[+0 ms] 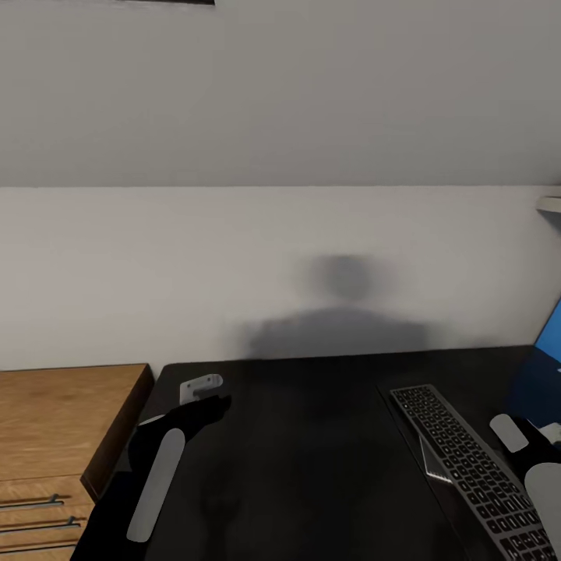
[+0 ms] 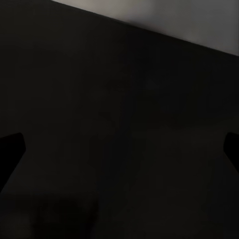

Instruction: In the bedroom, organize the workspace by keeping the computer under the desk, ensuring the monitor is on the desk, placing the keyboard on the desk next to the monitor, placing the mouse on the desk next to the keyboard, moving the folder from the swivel chair onto the desk next to the mouse, stacking the notebook on top of the folder with the pen on top of the notebook, and positioning the swivel chair next to the desk.

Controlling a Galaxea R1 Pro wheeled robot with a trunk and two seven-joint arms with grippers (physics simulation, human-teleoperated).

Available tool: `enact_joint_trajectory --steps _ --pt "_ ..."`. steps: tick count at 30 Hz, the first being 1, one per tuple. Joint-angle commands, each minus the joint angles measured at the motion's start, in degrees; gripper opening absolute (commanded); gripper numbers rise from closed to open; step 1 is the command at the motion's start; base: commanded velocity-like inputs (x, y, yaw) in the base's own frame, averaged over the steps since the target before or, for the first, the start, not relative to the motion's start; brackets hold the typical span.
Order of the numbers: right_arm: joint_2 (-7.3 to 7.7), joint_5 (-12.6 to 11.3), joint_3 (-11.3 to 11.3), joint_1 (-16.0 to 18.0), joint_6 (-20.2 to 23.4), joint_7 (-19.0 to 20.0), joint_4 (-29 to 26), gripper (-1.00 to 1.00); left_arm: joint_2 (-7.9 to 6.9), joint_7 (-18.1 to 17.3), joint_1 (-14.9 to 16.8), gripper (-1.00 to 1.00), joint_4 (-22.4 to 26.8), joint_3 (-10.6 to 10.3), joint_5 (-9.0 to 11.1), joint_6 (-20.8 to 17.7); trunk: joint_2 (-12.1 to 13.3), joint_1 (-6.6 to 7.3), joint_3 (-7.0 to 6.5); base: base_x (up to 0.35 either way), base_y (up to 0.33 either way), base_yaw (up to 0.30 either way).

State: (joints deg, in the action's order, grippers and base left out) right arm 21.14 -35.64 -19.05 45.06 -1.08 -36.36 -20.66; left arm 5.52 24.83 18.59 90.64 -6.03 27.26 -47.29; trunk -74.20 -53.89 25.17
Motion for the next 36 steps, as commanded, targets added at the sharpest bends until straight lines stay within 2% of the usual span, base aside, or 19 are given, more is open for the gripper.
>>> enact_joint_trajectory --steps 1,23,26,31,36 --pt "-0.02 -0.49 0.02 0.03 -0.09 -0.18 -0.08 1.00 -0.01 0.57 0.05 1.00 0.06 -0.03 0.60 -0.15 -0.46 -0.23 0.25 0.000 0.000 0.000" --pt "-0.15 -0.90 -0.10 0.03 0.10 -0.04 -0.29 1.00 0.01 0.57 0.08 1.00 0.06 -0.06 0.66 -0.17 -9.28 -5.06 4.20 0.000 0.000 0.000" --pt "-0.31 -0.91 -0.11 0.03 0.11 -0.03 -0.38 1.00 0.01 0.57 0.07 1.00 0.03 -0.07 0.66 -0.20 -9.28 -5.06 4.20 0.000 0.000 0.000" --pt "-1.73 -0.83 0.71 0.38 0.03 0.25 -1.73 1.00 1.16 0.50 0.05 1.00 0.24 0.00 0.52 0.04 -9.28 -5.06 4.20 0.000 0.000 0.000" --pt "-3.35 -0.76 0.99 0.38 0.02 0.30 -2.85 1.00 0.98 0.49 0.05 1.00 0.29 -0.02 0.52 0.02 -9.28 -5.06 4.20 0.000 0.000 0.000"
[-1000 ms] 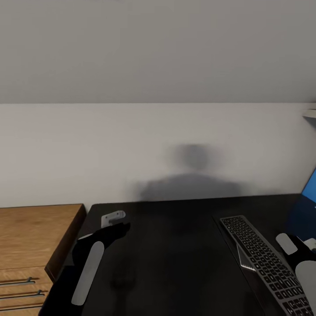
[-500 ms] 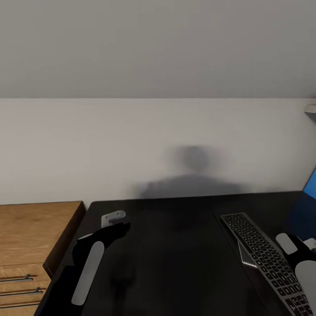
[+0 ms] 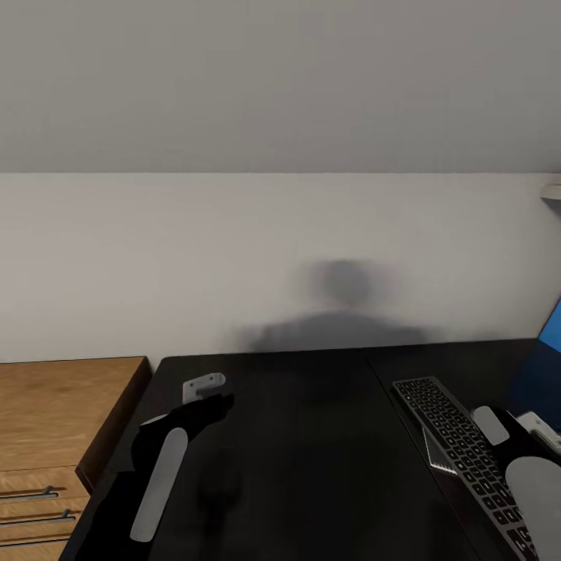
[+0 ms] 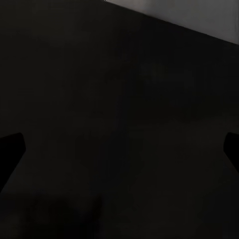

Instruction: In the bedroom, organize the workspace by keeping the computer under the desk, ensuring the monitor is on the desk, placing the keyboard on the desk next to the monitor, placing the mouse on the desk next to the keyboard, moving the folder from the swivel chair onto the desk next to the mouse, stacking the notebook on top of the folder with the pen on top of the notebook, and positioning the swivel chair next to the desk.

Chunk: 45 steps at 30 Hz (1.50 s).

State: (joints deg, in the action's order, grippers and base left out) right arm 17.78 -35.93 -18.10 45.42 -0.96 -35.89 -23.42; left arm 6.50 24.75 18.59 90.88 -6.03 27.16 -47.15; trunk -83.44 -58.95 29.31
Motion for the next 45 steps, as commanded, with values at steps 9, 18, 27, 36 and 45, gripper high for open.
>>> enact_joint_trajectory --steps 9,18,27,36,45 --pt "-0.80 -0.39 0.18 0.02 -0.10 -0.14 -1.50 1.00 -0.18 0.50 0.04 1.00 0.12 -0.03 0.61 -0.14 -0.04 0.00 0.06 0.000 0.000 0.000" --pt "-0.86 -0.46 0.17 0.02 -0.10 -0.26 -1.58 1.00 -0.28 0.38 0.04 1.00 0.72 0.05 0.61 -0.25 -0.04 0.00 0.06 0.000 0.000 0.000" --pt "-0.88 -0.46 0.17 0.02 -0.10 -0.17 -1.51 1.00 -0.27 0.31 0.04 1.00 1.30 -0.02 0.68 -0.35 -0.04 0.00 0.06 0.000 0.000 0.000" --pt "-0.86 -0.46 0.12 0.02 -0.10 -0.13 -1.46 1.00 -0.26 0.24 0.04 1.00 1.38 -0.05 0.77 -0.48 -0.04 0.00 0.06 0.000 0.000 0.000" --pt "-0.58 -0.68 0.05 0.02 0.11 -0.04 -1.30 1.00 -0.26 0.05 0.04 1.00 1.49 -0.31 0.88 -0.53 -0.04 0.00 0.06 0.000 0.000 0.000"
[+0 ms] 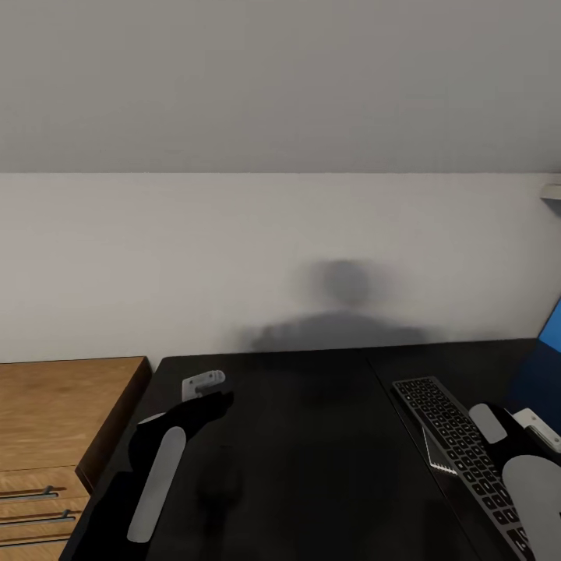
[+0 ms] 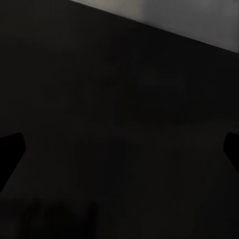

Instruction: In the bedroom, organize the workspace by keeping the computer under the desk, ensuring the monitor is on the desk, placing the keyboard on the desk next to the monitor, placing the mouse on the desk next to the keyboard, moving the folder from the swivel chair onto the desk next to the mouse, stacking the notebook on top of the folder with the pen on top of the notebook, and positioning the swivel chair next to the desk.

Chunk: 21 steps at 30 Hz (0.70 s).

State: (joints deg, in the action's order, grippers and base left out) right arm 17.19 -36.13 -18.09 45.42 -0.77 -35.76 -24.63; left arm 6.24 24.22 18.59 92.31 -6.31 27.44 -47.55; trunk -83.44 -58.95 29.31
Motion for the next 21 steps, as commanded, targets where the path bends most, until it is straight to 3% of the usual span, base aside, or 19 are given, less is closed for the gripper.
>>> enact_joint_trajectory --steps 1,11,21 --pt "0.05 -0.50 0.03 0.02 -0.05 -0.15 -0.08 1.00 0.00 0.57 0.04 1.00 0.06 -0.04 0.60 -0.12 -0.04 0.00 0.06 0.000 0.000 0.000" --pt "0.28 -0.75 -0.10 0.02 0.26 3.22 0.41 1.00 0.00 0.56 0.04 1.00 0.06 -0.24 0.67 -0.11 -0.04 0.00 0.06 0.000 0.000 0.000" --pt "0.30 -0.78 -0.16 0.02 1.68 3.34 0.42 1.00 0.00 0.56 0.04 1.00 0.06 -0.27 0.68 -0.17 -0.04 0.00 0.06 0.000 0.000 0.000"
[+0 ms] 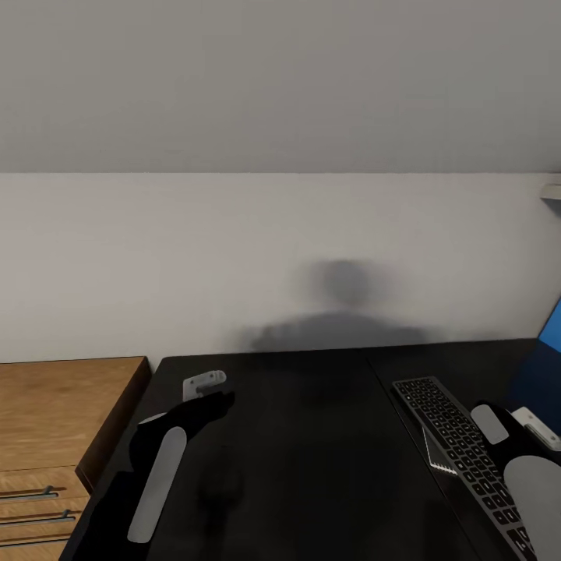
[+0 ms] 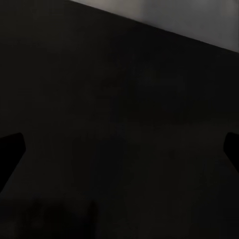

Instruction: In the bedroom, organize the workspace by keeping the computer under the desk, ensuring the monitor is on the desk, placing the keyboard on the desk next to the monitor, placing the mouse on the desk next to the keyboard, moving the folder from the swivel chair onto the desk next to the mouse, stacking the notebook on top of the folder with the pen on top of the notebook, and positioning the swivel chair next to the desk.

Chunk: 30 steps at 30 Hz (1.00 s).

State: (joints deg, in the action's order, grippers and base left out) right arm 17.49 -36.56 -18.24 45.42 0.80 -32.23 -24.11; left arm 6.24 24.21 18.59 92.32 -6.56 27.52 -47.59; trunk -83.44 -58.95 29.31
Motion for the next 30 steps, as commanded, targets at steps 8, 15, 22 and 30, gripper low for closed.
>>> enact_joint_trajectory --steps 8,15,22,30 --pt "0.22 -0.35 -0.21 0.02 2.89 -0.28 -0.14 1.00 0.00 0.57 0.04 1.00 0.06 0.02 0.60 -0.14 -0.04 0.00 0.06 0.000 0.000 0.000" --pt "0.41 -0.36 -1.32 0.02 4.97 -0.32 -0.15 1.00 0.00 0.57 0.04 1.00 0.06 0.02 0.60 -0.14 -0.04 0.00 0.06 0.000 0.000 0.000" --pt "0.44 -0.35 -3.07 0.02 5.74 -0.48 -0.15 1.00 0.00 0.57 0.04 1.00 -0.02 0.05 0.60 -0.14 -0.04 0.00 0.06 0.000 0.000 0.000" --pt "0.44 -0.29 -3.37 0.02 8.73 -0.39 -0.23 1.00 0.07 0.57 0.04 1.00 0.12 -0.14 0.60 -0.20 -0.84 -0.44 0.42 0.000 0.000 0.000"
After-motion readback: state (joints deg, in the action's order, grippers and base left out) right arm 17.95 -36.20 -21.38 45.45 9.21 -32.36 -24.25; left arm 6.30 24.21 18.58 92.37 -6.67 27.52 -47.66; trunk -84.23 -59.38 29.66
